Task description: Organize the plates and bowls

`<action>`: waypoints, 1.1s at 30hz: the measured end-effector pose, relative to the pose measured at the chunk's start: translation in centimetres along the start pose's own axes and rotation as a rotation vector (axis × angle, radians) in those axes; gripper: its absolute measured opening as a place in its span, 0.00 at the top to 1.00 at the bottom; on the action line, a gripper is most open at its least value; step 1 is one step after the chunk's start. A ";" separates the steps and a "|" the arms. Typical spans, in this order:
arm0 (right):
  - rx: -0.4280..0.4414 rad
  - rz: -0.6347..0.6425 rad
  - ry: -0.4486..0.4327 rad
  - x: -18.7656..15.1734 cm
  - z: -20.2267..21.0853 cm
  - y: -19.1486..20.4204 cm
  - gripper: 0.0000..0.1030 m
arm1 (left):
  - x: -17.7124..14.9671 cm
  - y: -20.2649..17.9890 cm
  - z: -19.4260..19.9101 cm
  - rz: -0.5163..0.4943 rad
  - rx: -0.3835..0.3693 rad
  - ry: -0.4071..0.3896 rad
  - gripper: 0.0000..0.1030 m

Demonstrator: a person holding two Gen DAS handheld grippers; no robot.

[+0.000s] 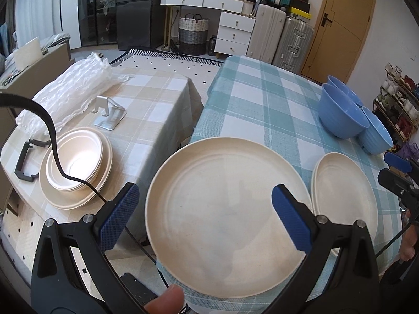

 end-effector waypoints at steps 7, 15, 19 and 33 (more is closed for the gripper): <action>0.030 0.025 0.028 1.6 -2.2 1.4 0.17 | -0.5 1.7 -0.5 0.032 -0.007 0.008 0.03; 0.079 0.101 0.072 3.1 -3.9 4.0 0.17 | -1.0 3.0 -1.4 0.066 -0.016 0.041 0.03; 0.100 0.116 0.097 3.2 -4.8 4.9 0.17 | -1.3 3.6 -1.6 0.080 -0.026 0.050 0.03; 0.146 0.169 0.224 3.0 -9.2 6.7 0.17 | -2.1 4.9 -2.3 0.142 -0.092 0.080 0.12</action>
Point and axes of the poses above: each gripper's, at about its wrist camera, not at the fingertips, and z roughly against the way its jaws point, y to its left, x to its top, the point moved 9 cm from there along -z, roughly the way its jaws point, and after that the axes turned 4 degrees about -z, right-handed, at the moved point
